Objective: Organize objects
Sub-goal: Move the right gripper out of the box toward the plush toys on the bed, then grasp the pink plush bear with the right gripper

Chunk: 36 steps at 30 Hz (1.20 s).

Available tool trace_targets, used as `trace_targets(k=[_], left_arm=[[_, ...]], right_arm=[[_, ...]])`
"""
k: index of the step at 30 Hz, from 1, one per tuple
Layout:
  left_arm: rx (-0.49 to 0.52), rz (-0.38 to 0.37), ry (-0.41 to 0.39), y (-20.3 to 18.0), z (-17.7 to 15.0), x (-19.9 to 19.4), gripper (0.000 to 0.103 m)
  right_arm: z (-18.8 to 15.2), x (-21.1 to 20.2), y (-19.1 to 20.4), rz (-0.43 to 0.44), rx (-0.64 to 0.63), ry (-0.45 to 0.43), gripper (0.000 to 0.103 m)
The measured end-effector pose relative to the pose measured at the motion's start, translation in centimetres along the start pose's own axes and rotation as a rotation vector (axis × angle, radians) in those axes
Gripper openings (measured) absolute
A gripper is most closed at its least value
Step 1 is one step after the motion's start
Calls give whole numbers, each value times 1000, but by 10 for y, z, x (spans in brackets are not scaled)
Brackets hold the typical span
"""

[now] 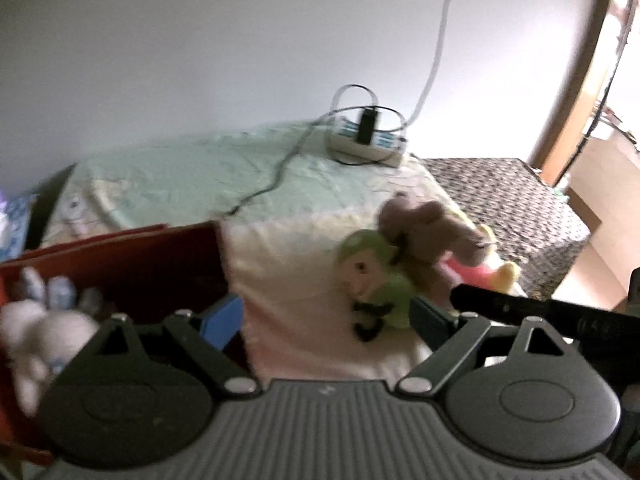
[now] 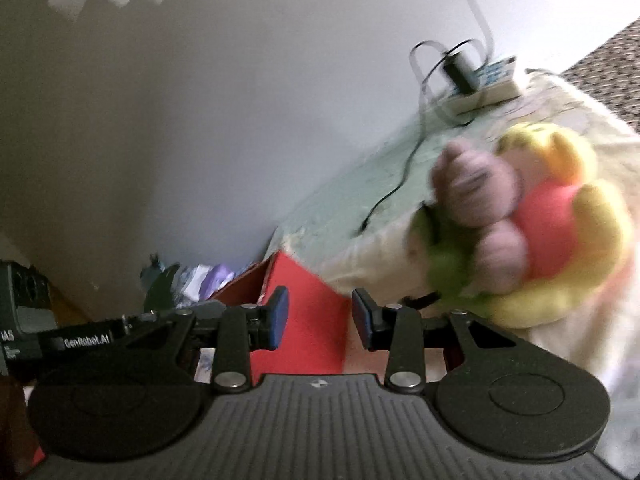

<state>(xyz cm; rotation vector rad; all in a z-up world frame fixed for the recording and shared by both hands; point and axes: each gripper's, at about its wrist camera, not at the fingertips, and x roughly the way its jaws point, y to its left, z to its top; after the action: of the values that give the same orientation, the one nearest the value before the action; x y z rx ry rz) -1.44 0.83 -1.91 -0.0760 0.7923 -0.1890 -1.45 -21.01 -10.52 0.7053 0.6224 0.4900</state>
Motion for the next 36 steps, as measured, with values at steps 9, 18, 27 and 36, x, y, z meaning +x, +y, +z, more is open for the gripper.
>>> trace_targets(k=[9, 18, 27, 36], left_arm=[[-45, -131, 34, -35, 4, 50, 91], [-91, -195, 91, -49, -1, 81, 91], [-94, -219, 127, -47, -1, 103, 91], [-113, -249, 154, -39, 3, 124, 91]], right_arm=[[36, -40, -29, -77, 0, -122, 39], [65, -20, -53, -153, -20, -94, 44], [99, 31, -63, -160, -17, 11, 51], [96, 80, -68, -243, -44, 179, 49]])
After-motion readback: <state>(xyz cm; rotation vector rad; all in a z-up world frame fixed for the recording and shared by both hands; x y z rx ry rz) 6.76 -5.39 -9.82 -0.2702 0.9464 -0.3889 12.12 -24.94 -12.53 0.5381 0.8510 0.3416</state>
